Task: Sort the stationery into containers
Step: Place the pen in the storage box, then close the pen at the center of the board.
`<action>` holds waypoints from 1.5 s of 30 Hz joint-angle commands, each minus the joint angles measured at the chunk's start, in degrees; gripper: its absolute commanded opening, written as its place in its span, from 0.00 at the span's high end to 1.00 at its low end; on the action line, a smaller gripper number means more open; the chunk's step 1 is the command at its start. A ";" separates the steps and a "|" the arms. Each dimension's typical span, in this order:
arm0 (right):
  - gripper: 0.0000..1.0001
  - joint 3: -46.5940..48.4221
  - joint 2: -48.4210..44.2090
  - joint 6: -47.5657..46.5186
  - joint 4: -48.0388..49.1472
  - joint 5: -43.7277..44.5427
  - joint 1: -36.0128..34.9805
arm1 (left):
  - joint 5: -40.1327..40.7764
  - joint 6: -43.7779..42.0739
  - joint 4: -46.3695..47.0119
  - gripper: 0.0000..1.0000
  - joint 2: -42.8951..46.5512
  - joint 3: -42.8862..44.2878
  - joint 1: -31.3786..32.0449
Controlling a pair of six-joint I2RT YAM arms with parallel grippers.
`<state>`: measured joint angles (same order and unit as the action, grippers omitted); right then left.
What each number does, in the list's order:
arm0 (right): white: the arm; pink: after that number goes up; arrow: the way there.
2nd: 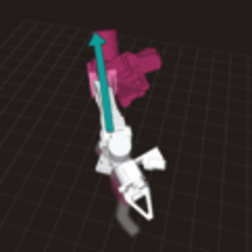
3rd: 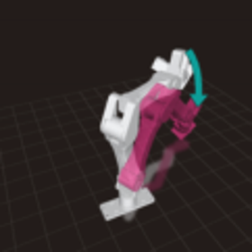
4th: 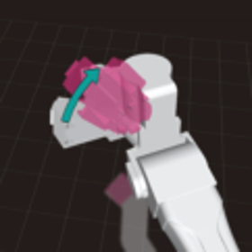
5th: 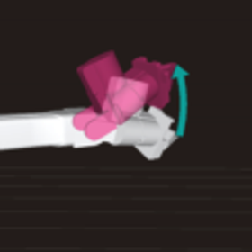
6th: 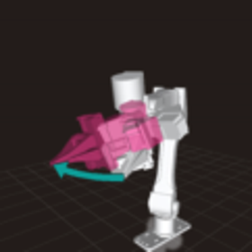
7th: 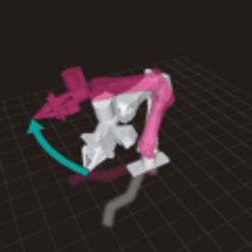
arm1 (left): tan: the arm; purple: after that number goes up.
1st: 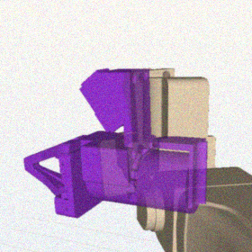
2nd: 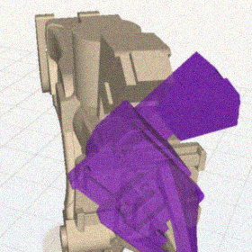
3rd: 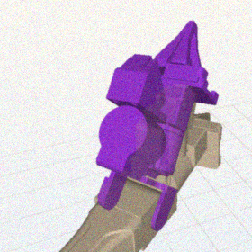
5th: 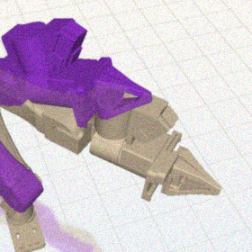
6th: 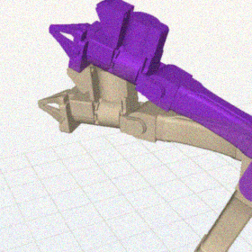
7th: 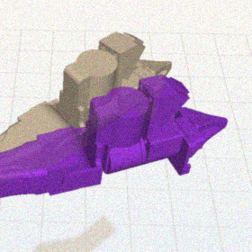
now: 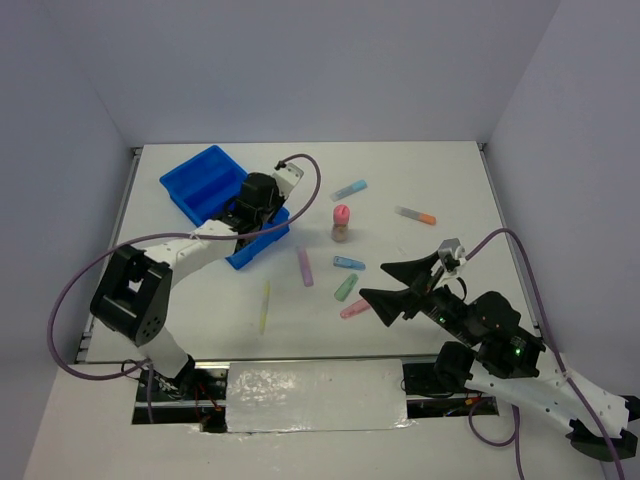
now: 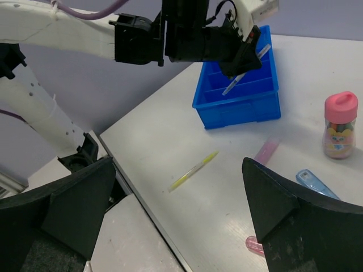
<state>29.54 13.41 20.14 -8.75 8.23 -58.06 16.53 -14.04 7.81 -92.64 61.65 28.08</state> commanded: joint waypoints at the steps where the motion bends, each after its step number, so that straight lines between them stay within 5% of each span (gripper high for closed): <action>1: 0.00 0.69 -0.49 0.16 -1.53 0.03 0.14 | -2.03 2.09 3.96 0.77 -1.84 -1.26 -0.21; 5: 0.00 0.78 -0.93 0.16 -1.97 -0.06 0.14 | -0.63 2.27 3.26 0.73 -2.46 -1.53 -0.21; 12: 0.00 2.01 -0.66 -0.10 -3.46 0.21 0.14 | 2.97 2.09 3.43 0.32 2.90 -2.76 -0.21; 16: 0.00 2.54 -0.31 -0.36 -4.43 1.35 0.14 | 4.73 2.61 3.08 0.21 6.68 -2.59 -0.21; 18: 0.00 3.41 0.30 -0.37 -6.17 3.80 0.14 | 7.35 4.89 1.33 0.01 9.49 -1.45 -0.21; 22: 0.00 8.06 9.74 0.86 -14.16 14.68 0.40 | 11.49 20.05 -11.02 0.01 15.11 8.70 -0.13; 23: 0.00 11.12 12.66 1.39 -18.01 18.10 0.75 | 12.02 29.50 -21.07 0.01 16.51 11.19 -0.13; 27: 0.00 17.12 26.29 -2.12 -21.57 14.03 11.62 | 6.16 43.55 -38.30 0.01 21.26 15.88 -0.04; 31: 0.00 18.09 35.87 -5.28 -17.88 -5.90 29.12 | 1.05 51.47 -39.62 0.01 34.16 0.10 1.80; 36: 0.00 22.14 43.09 -5.11 -19.46 -3.13 34.93 | 4.48 59.65 -41.13 0.01 37.62 -13.53 11.80; 45: 0.01 32.42 56.54 -11.00 -26.39 -5.85 41.71 | 4.73 63.43 -33.05 0.01 23.48 -20.86 18.95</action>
<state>58.17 67.29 12.45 -31.46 3.68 -17.15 20.47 45.98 -29.30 -68.73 40.75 46.87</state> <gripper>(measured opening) 0.993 0.993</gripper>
